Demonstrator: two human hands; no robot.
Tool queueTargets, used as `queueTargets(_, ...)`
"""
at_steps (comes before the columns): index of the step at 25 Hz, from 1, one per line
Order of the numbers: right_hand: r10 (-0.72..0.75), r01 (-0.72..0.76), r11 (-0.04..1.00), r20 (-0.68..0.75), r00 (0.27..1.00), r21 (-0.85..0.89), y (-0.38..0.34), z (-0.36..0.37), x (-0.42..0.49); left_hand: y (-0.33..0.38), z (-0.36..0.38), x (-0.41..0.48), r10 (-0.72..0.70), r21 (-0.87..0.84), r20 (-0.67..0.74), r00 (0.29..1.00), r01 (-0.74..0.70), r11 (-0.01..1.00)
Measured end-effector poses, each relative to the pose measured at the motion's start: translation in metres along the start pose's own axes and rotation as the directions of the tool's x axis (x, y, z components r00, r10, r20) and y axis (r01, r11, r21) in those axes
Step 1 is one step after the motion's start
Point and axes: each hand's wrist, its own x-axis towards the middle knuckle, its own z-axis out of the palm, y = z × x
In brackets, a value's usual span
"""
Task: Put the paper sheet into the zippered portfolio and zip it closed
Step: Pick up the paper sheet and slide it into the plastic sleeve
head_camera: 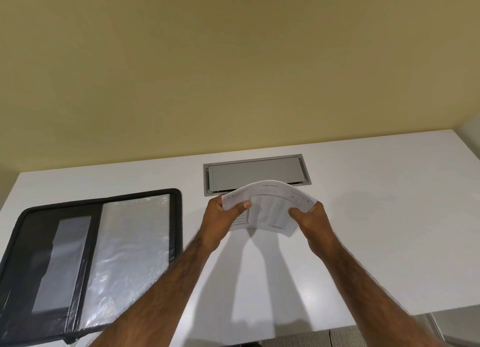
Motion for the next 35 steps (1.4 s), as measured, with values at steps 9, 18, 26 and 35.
queueTargets(9, -0.043, 0.043, 0.999, -0.058, 0.997, -0.007, -0.009, -0.002, -0.002, 0.003, 0.002, -0.001, 0.028, 0.057, 0.021, 0.999, -0.029, 0.998)
queueTargets(18, -0.021, 0.02, 1.0, -0.083, 0.996, -0.013, -0.002, -0.005, -0.005, -0.001, 0.003, -0.003, 0.034, 0.043, 0.061, 0.998, -0.037, 0.998)
queueTargets(26, -0.024, 0.023, 0.999, -0.029, 0.999, -0.028, -0.001, -0.007, -0.008, -0.008, 0.003, -0.004, -0.04, 0.027, 0.053, 0.998, 0.038, 0.999)
queueTargets(35, 0.024, -0.027, 0.999, -0.089, 0.996, -0.031, 0.016, 0.001, -0.011, -0.004, -0.003, -0.002, -0.037, -0.007, 0.026, 0.999, 0.037, 0.999)
